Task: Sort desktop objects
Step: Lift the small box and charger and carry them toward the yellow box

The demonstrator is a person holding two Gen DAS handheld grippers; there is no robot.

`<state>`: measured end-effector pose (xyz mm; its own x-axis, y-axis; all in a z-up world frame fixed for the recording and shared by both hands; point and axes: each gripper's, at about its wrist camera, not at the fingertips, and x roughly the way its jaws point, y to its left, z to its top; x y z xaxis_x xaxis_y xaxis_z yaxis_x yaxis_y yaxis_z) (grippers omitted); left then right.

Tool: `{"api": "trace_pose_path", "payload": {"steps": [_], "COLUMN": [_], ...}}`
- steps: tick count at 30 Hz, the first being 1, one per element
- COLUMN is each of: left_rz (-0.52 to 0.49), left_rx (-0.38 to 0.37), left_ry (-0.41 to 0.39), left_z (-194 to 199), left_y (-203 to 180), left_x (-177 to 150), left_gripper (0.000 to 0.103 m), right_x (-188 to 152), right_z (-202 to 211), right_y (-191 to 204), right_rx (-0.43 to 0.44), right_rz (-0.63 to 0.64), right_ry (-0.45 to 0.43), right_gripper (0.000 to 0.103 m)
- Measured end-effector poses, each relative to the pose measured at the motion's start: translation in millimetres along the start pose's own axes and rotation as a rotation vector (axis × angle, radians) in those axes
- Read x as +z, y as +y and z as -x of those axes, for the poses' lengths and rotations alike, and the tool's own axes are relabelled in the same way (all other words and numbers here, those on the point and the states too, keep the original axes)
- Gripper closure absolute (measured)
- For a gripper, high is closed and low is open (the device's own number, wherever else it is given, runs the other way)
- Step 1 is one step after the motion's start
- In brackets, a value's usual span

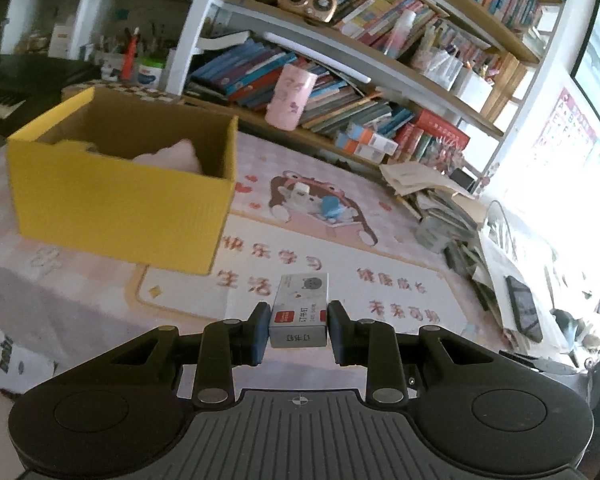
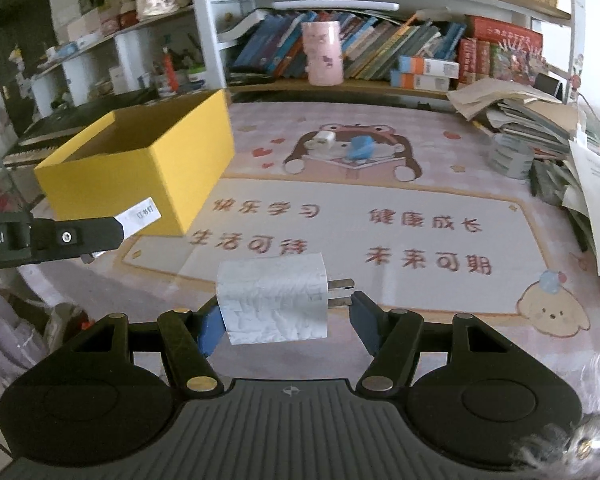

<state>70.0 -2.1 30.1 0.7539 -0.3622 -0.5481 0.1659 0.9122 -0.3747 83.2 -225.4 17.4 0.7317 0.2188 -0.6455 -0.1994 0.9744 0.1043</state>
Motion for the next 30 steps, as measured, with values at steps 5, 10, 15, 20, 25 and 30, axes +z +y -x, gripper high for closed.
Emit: {"api": "trace_pose_path", "payload": {"steps": [5,10,15,20,25,30], "left_rz": [0.013,0.027,0.031,0.048,0.072,0.085], "left_rx": [0.016,0.052,0.096,0.142,0.171,0.185], "left_ry": [-0.008,-0.014,-0.018,-0.037,-0.047,-0.058], "left_z": [20,38,54,69,80,86], "left_y": [18,33,43,53,61,68], "left_x": [-9,-18,-27,-31,-36,-38], "left_gripper": [0.074,0.074,0.074,0.074,0.074,0.074], "right_x": [-8,-14,-17,-18,-19,-20], "right_z": [6,8,6,4,4,4], "right_y": [25,46,66,83,95,105], "right_rx": [0.02,0.05,0.099,0.148,0.178,0.198], "right_rz": [0.029,0.046,0.066,0.095,0.117,0.137], "right_ry": [0.005,0.01,0.019,0.028,0.039,0.036], "right_gripper": [0.041,0.041,0.041,0.041,0.041,0.041]}}
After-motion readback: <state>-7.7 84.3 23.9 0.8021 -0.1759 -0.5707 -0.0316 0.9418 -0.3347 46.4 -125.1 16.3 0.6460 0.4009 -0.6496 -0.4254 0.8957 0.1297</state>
